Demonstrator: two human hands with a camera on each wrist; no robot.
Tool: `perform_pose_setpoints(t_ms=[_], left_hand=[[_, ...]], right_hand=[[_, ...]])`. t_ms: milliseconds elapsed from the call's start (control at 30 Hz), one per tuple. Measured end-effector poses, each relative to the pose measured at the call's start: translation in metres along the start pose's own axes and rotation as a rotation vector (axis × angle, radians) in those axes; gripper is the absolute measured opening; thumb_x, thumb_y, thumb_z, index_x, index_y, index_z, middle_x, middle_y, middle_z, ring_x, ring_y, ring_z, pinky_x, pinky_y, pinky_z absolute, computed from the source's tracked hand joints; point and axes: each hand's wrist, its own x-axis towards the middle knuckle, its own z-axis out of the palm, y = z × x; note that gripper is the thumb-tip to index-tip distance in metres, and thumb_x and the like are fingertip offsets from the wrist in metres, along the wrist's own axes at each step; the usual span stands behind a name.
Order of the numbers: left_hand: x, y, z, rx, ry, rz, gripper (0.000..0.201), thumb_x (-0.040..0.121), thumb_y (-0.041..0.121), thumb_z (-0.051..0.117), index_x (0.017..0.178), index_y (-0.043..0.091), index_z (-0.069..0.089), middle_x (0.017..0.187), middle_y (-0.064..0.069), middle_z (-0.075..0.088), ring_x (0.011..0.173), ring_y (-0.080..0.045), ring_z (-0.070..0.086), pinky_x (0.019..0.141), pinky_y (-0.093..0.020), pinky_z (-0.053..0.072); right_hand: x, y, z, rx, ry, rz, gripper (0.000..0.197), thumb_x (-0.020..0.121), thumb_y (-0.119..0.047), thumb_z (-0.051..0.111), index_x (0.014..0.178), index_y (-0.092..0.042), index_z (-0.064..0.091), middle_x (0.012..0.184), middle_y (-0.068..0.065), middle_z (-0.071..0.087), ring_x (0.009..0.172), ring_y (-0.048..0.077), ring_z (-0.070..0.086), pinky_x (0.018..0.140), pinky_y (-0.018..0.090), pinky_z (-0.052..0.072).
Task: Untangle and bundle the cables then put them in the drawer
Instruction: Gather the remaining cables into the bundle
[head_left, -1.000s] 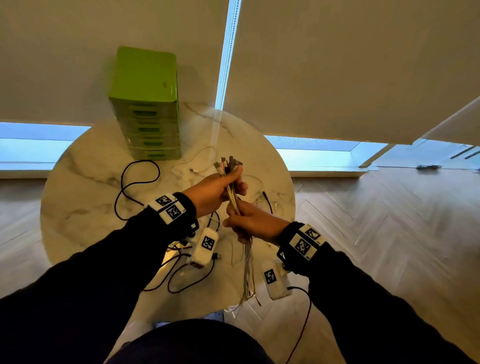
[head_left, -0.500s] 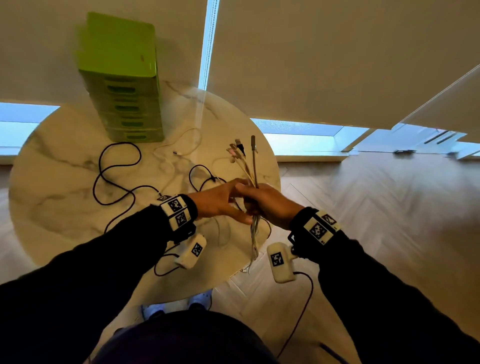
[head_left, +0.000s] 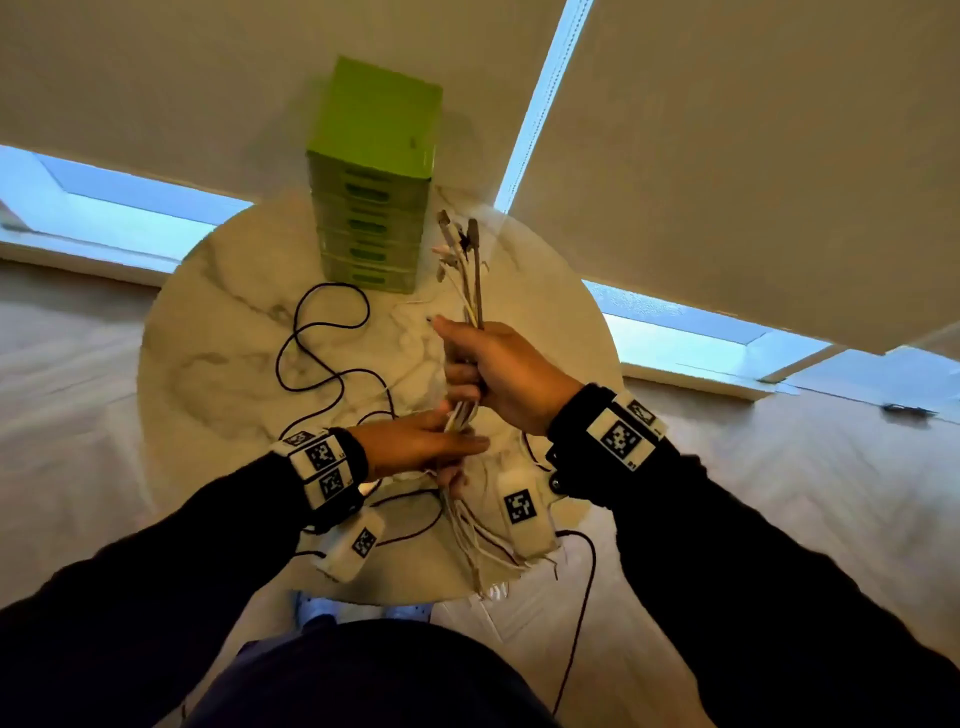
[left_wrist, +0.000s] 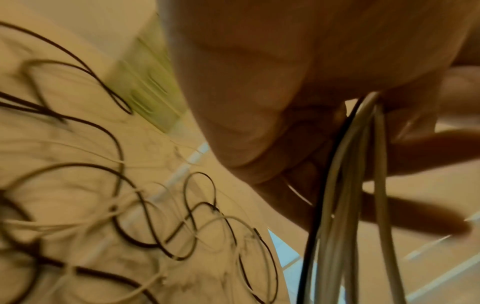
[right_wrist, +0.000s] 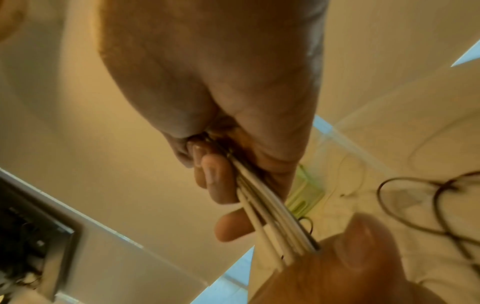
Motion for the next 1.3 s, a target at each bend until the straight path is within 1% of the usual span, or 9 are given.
perform_pose_setpoints(t_ms=[133, 267, 500, 767, 900, 1033, 1100, 1200, 1300], left_hand=[[-0.039, -0.017, -0.015, -0.168, 0.210, 0.026, 0.049, 0.088, 0.057, 0.065, 0.068, 0.018, 0.041, 0.059, 0.003, 0.029, 0.051, -0.012, 0.029, 0.056, -0.025, 0.035], [-0.079, -0.029, -0.028, -0.049, 0.533, 0.074, 0.040, 0.097, 0.049, 0.057, 0.079, 0.015, 0.044, 0.063, 0.004, 0.039, 0.055, -0.010, 0.039, 0.055, -0.025, 0.040], [-0.179, -0.092, -0.112, 0.253, 1.203, -0.012, 0.030, 0.088, 0.028, 0.076, 0.073, 0.018, 0.051, 0.061, 0.009, 0.051, 0.058, -0.010, 0.042, 0.059, -0.030, 0.037], [-0.222, -0.131, -0.156, 0.622, 1.242, -0.348, 0.032, 0.098, 0.041, 0.055, 0.074, 0.023, 0.043, 0.068, -0.004, 0.058, 0.066, -0.034, 0.052, 0.064, -0.039, 0.045], [-0.190, -0.163, -0.140, 0.546, 0.948, -0.376, 0.023, 0.098, 0.043, 0.057, 0.088, 0.023, 0.051, 0.083, -0.005, 0.060, 0.077, -0.029, 0.059, 0.069, -0.036, 0.046], [-0.167, -0.169, -0.126, 0.505, 0.735, -0.267, 0.042, 0.089, 0.056, 0.066, 0.108, 0.026, 0.045, 0.092, 0.001, 0.061, 0.083, -0.022, 0.062, 0.075, -0.040, 0.053], [-0.167, -0.154, -0.124, 0.412, 0.793, -0.142, 0.066, 0.078, 0.072, 0.067, 0.123, 0.033, 0.037, 0.099, 0.009, 0.058, 0.086, -0.011, 0.061, 0.079, -0.033, 0.053], [-0.166, -0.108, -0.130, 0.215, 0.885, 0.141, 0.086, 0.078, 0.085, 0.046, 0.144, 0.033, 0.030, 0.131, 0.009, 0.053, 0.120, -0.003, 0.053, 0.105, -0.033, 0.046], [-0.153, -0.050, -0.133, 0.058, 0.762, 0.374, 0.063, 0.088, 0.080, 0.036, 0.126, 0.036, 0.060, 0.130, 0.005, 0.059, 0.127, -0.012, 0.052, 0.112, -0.035, 0.037]], right_hand=[[0.041, -0.010, 0.042, 0.042, -0.101, -0.047, 0.044, 0.104, -0.032, 0.049, 0.065, -0.018, 0.037, 0.056, 0.001, 0.026, 0.041, 0.015, 0.024, 0.046, 0.027, 0.037], [0.082, -0.023, 0.093, 0.146, -0.186, -0.072, 0.043, 0.104, -0.034, 0.048, 0.065, -0.020, 0.038, 0.052, -0.003, 0.025, 0.035, 0.009, 0.018, 0.038, 0.019, 0.015], [0.102, -0.015, 0.170, 0.205, -0.310, 0.029, 0.047, 0.102, -0.029, 0.049, 0.060, -0.023, 0.029, 0.047, -0.004, 0.018, 0.037, 0.011, 0.012, 0.038, 0.022, 0.011], [0.081, 0.005, 0.203, -0.147, -0.466, 0.058, 0.047, 0.103, -0.028, 0.047, 0.061, -0.024, 0.027, 0.054, -0.001, 0.015, 0.044, 0.014, 0.010, 0.041, 0.024, 0.014], [0.101, -0.007, 0.192, -0.465, -0.242, -0.268, 0.046, 0.099, -0.041, 0.052, 0.061, -0.020, 0.036, 0.051, -0.003, 0.032, 0.044, 0.015, 0.028, 0.047, 0.031, 0.029], [0.123, -0.013, 0.168, -0.706, -0.080, -0.431, 0.046, 0.087, -0.058, 0.052, 0.062, -0.020, 0.042, 0.054, -0.005, 0.038, 0.055, 0.020, 0.038, 0.058, 0.042, 0.038], [0.128, -0.010, 0.158, -0.655, -0.043, -0.408, 0.040, 0.086, -0.045, 0.059, 0.057, -0.027, 0.038, 0.051, -0.010, 0.033, 0.054, 0.019, 0.033, 0.059, 0.041, 0.034], [0.129, 0.000, 0.152, -0.646, -0.030, -0.361, 0.032, 0.072, -0.033, 0.062, 0.055, -0.028, 0.036, 0.051, -0.010, 0.032, 0.054, 0.019, 0.032, 0.058, 0.039, 0.035], [0.128, 0.012, 0.157, -0.740, -0.060, -0.363, 0.021, 0.079, -0.025, 0.066, 0.064, -0.026, 0.053, 0.057, -0.012, 0.049, 0.056, 0.015, 0.048, 0.060, 0.035, 0.043]])
